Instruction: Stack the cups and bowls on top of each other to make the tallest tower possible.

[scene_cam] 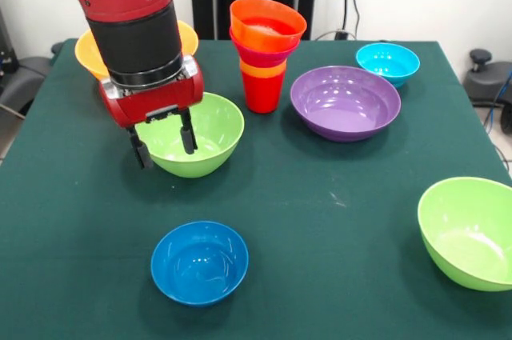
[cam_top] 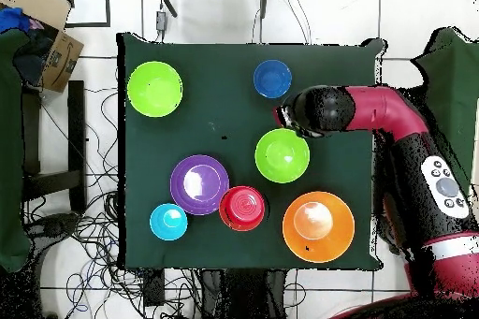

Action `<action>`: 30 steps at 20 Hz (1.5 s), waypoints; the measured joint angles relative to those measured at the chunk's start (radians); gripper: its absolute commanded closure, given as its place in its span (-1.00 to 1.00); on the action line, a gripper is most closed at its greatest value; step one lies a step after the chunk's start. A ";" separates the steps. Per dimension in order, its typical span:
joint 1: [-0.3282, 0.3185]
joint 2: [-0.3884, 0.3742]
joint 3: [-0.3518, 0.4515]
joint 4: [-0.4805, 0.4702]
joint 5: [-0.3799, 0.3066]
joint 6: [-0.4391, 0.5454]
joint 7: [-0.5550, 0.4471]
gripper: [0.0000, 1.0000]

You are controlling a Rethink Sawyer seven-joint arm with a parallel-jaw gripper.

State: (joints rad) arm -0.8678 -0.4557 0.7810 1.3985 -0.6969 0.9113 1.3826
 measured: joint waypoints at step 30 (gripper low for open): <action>-0.031 0.055 -0.001 0.023 -0.059 0.001 -0.026 -1.00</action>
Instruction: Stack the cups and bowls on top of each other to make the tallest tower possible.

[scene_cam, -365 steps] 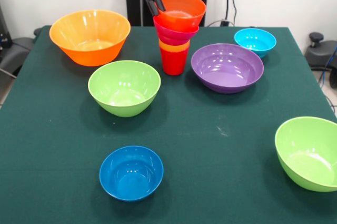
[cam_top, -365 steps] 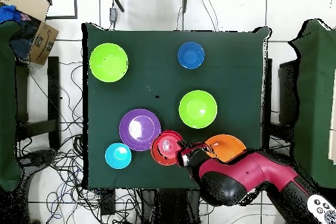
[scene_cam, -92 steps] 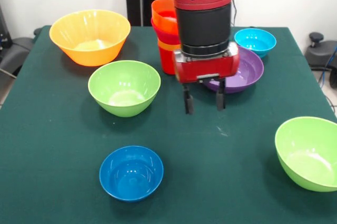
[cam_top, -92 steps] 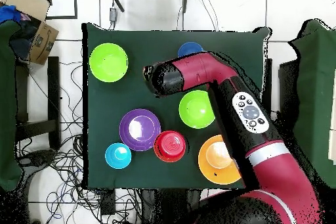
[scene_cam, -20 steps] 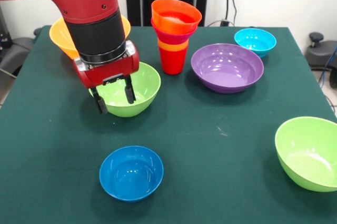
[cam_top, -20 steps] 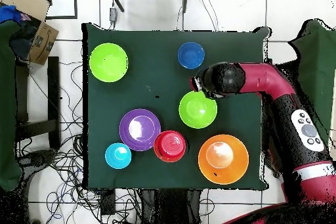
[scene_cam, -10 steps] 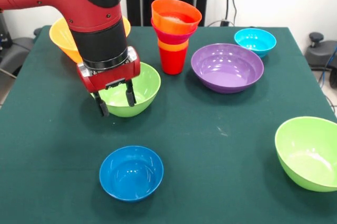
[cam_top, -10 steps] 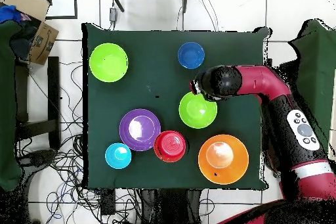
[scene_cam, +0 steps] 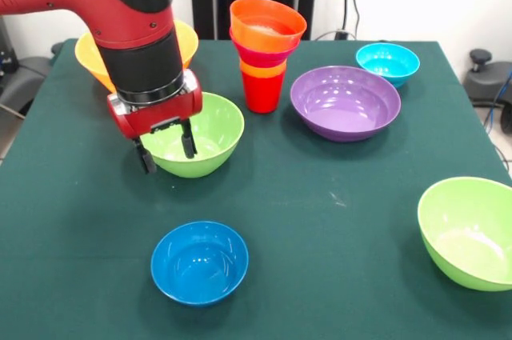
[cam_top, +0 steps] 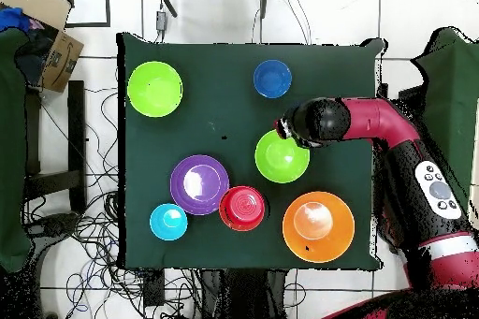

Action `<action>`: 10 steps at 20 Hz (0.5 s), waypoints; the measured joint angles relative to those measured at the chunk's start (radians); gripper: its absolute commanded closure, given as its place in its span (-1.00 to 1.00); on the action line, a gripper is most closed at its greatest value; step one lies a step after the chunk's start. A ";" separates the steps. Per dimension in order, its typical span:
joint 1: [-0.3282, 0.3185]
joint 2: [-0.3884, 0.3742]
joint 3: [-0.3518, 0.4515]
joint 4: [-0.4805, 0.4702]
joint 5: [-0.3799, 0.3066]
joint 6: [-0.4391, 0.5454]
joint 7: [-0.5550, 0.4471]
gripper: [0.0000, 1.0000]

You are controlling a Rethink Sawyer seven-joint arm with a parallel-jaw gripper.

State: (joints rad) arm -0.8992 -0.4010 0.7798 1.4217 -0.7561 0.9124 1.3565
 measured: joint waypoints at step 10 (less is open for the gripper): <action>-0.059 -0.002 0.000 0.065 0.003 0.080 -0.091 -1.00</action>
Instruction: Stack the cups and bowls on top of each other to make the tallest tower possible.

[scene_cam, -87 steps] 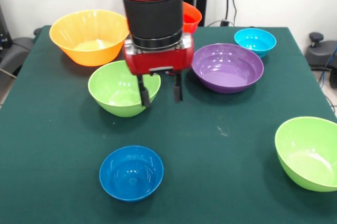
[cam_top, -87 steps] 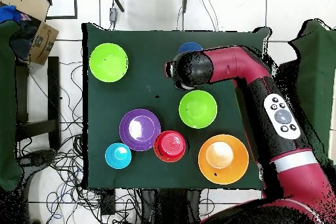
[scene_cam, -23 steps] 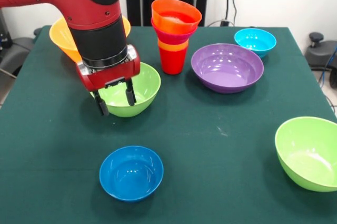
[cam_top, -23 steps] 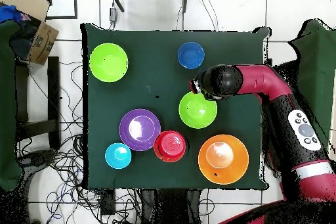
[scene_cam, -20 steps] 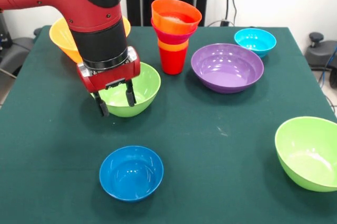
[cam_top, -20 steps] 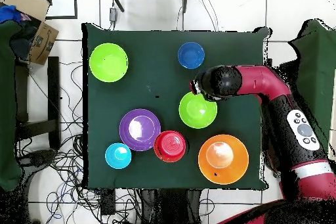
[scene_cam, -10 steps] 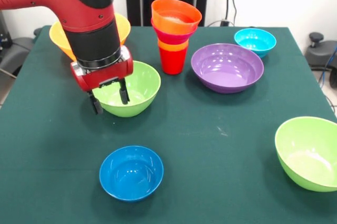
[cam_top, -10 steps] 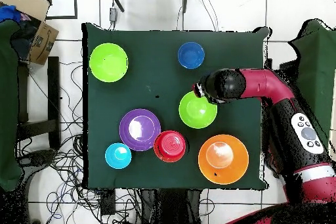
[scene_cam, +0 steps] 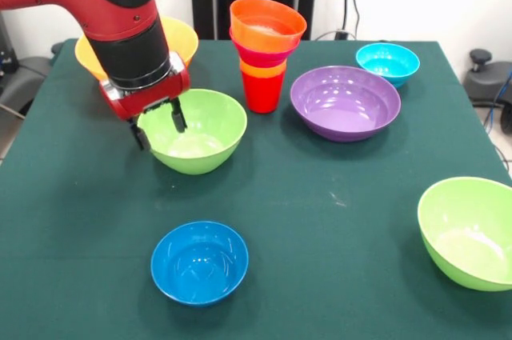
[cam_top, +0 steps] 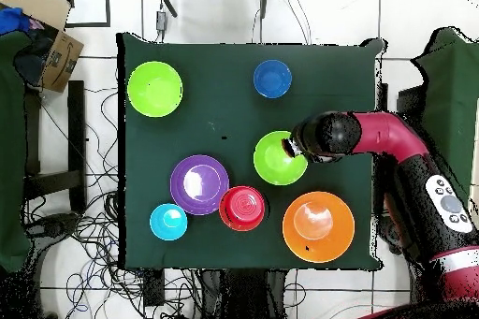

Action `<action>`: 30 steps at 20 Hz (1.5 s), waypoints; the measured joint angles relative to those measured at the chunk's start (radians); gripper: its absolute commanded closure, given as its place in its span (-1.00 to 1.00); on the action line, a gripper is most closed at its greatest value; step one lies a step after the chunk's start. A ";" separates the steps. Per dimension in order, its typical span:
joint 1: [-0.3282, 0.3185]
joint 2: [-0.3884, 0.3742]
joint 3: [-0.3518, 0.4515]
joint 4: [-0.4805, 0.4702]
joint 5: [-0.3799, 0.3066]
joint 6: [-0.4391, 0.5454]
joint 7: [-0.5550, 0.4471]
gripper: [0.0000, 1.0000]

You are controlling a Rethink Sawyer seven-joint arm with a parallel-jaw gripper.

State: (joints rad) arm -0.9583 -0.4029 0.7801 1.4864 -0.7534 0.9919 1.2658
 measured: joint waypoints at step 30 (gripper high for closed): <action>-0.022 0.047 -0.002 0.036 -0.068 -0.149 -0.029 -1.00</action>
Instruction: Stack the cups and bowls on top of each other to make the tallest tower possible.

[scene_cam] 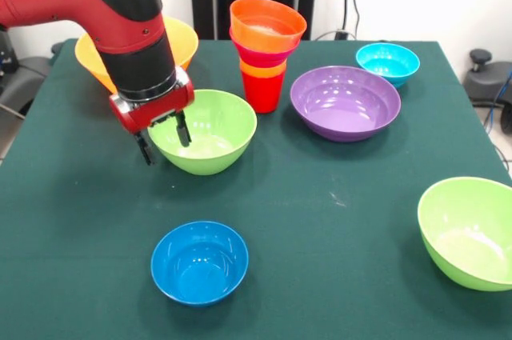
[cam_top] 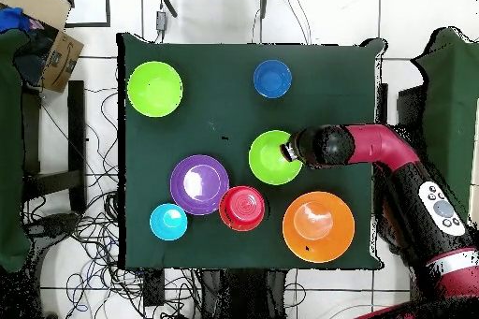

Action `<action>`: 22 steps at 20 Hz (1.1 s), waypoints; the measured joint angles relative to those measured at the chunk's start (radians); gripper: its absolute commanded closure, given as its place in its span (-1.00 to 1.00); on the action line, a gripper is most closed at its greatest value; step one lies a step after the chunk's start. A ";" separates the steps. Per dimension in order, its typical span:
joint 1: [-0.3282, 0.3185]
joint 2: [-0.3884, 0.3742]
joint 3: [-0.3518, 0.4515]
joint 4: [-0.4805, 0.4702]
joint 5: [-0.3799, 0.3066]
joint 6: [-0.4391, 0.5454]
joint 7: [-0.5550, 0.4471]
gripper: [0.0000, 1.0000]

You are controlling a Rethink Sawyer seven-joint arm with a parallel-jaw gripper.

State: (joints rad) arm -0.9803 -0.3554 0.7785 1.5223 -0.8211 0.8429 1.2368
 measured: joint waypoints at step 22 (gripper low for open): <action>0.020 0.008 -0.022 0.000 -0.005 -0.062 0.000 1.00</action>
State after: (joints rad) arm -0.9600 -0.3477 0.7565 1.5220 -0.8260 0.7813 1.2368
